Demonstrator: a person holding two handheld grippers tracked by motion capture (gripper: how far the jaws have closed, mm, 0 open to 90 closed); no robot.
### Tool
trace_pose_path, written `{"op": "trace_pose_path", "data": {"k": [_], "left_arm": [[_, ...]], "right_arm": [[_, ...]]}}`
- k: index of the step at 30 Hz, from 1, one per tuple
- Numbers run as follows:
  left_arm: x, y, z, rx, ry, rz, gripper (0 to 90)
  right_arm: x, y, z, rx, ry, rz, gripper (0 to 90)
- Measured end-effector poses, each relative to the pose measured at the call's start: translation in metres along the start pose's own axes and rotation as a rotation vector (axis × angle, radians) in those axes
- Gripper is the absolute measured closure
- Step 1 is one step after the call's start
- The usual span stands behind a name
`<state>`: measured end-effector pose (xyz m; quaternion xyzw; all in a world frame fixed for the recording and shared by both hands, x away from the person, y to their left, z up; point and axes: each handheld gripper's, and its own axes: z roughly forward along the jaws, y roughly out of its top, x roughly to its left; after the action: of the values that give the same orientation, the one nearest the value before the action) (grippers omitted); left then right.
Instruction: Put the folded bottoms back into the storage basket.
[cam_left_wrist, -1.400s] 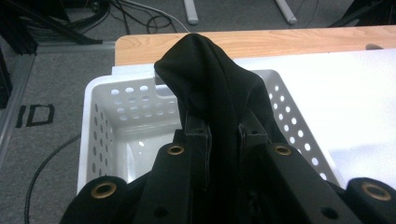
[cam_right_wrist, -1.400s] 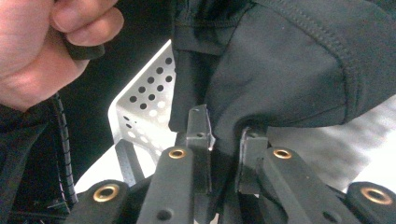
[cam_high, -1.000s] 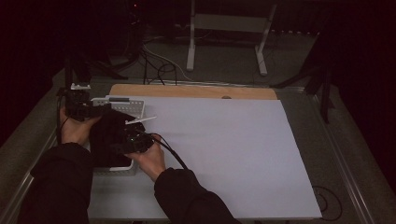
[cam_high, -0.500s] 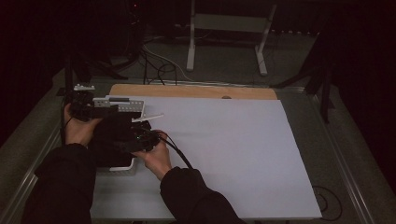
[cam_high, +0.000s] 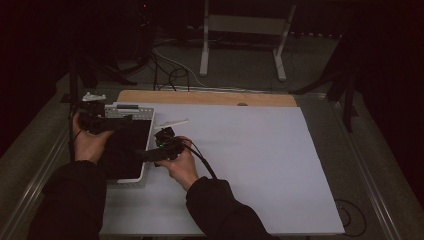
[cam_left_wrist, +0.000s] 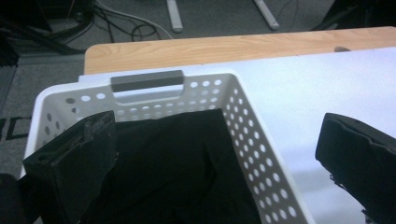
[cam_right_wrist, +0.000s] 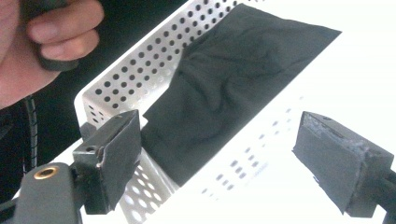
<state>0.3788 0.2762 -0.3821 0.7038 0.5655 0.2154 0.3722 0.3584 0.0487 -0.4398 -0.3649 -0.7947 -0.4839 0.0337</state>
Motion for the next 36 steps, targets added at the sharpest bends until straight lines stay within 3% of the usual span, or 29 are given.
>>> {"op": "trace_pose_path", "data": {"k": [3, 8, 16, 23, 29, 36], "left_arm": [[-0.008, -0.006, -0.005, -0.030, -0.038, -0.012, 0.2], [-0.023, -0.018, -0.010, -0.058, -0.065, 0.008, 0.2], [-0.047, -0.037, -0.016, -0.081, -0.091, 0.069, 0.2], [-0.058, -0.052, -0.020, -0.109, -0.112, 0.078, 0.2], [-0.070, -0.062, -0.023, -0.115, -0.130, 0.119, 0.3], [-0.078, -0.073, -0.025, -0.126, -0.141, 0.140, 0.4]], "right_arm": [[-0.007, -0.001, -0.011, -0.013, -0.017, 0.006, 14.8], [-0.016, -0.005, -0.025, -0.022, -0.037, 0.009, 14.7], [-0.022, -0.013, -0.049, -0.027, -0.062, -0.030, 14.6], [-0.027, -0.024, -0.074, -0.043, -0.096, -0.068, 14.6], [-0.034, -0.032, -0.093, -0.060, -0.107, -0.068, 14.5], [-0.050, -0.045, -0.121, -0.083, -0.141, -0.054, 14.2]]}}
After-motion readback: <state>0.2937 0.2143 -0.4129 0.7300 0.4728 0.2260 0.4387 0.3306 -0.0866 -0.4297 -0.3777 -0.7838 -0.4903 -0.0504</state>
